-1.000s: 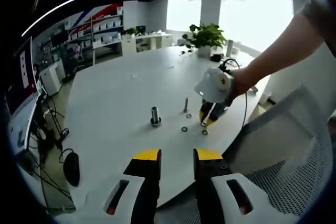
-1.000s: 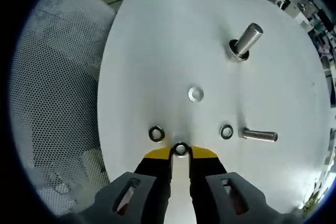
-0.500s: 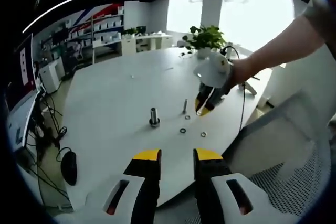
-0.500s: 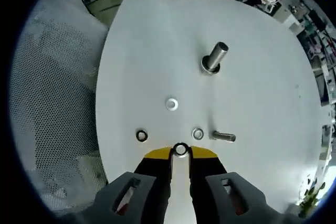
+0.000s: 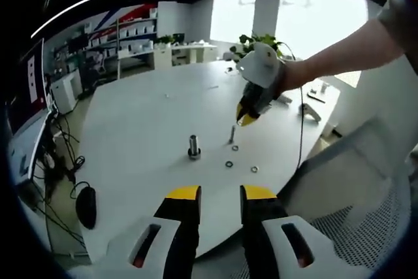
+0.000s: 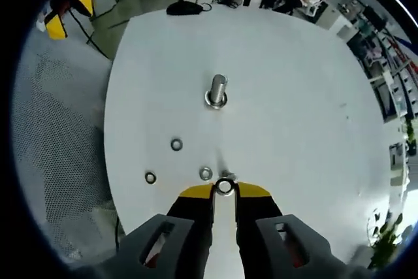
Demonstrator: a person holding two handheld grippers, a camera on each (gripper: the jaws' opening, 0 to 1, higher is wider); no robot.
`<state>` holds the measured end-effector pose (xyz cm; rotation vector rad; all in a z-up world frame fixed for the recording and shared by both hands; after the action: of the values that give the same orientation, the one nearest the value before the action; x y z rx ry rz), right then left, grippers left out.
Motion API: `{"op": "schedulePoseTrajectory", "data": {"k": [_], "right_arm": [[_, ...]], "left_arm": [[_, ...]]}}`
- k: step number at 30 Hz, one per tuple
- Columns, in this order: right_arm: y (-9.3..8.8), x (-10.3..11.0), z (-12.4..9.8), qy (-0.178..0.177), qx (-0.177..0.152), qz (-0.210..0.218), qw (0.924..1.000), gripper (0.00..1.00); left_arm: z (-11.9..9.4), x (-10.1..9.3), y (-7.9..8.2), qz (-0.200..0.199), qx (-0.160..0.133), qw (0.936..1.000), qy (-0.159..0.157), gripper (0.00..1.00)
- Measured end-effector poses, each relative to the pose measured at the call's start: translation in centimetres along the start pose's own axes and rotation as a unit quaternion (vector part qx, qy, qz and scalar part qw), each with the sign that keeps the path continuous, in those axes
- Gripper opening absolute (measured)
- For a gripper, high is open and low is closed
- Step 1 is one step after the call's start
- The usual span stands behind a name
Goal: Place the washer onto the threaded stud by aligning its center hole with the stud, sliding it down to the base, and recovering from edge contact or off-axis alignment until the washer reaches the visible bottom stop.
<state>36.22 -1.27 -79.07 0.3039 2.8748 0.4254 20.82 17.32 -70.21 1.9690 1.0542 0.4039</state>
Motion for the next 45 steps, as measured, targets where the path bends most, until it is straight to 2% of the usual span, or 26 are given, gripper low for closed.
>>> {"op": "schedulePoseTrajectory", "data": {"k": [11,24,38,45], "right_arm": [[0.3,-0.7,1.3,0.005,0.013,-0.011,0.9999,0.13],[-0.1,-0.5,2.4,0.016,0.026,-0.011,0.9995,0.13],[-1.6,-0.4,6.1,0.030,0.048,0.010,0.9983,0.14],[-2.0,-0.1,7.1,0.039,0.058,0.017,0.9974,0.14]], "left_arm": [[-0.1,0.1,0.0,-0.002,-0.001,1.0000,0.003,0.22],[0.0,0.2,0.0,-0.003,-0.001,1.0000,0.002,0.21],[0.0,0.3,-0.2,-0.003,0.006,1.0000,0.005,0.21],[0.0,0.4,-0.3,-0.004,0.008,0.9999,0.008,0.21]]}}
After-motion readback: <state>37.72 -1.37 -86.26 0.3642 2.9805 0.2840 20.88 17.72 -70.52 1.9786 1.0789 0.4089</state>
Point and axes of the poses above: the point that each gripper's makers call its tool centre point, and the gripper's own axes: z roughly forward along the fingers, x roughly to its left, y roughly out of its top, the point moved 1 cm from there along -z, roughly backward along the fingers, and after that the axes turned 1 degree about -y, right-handed, at the moved point
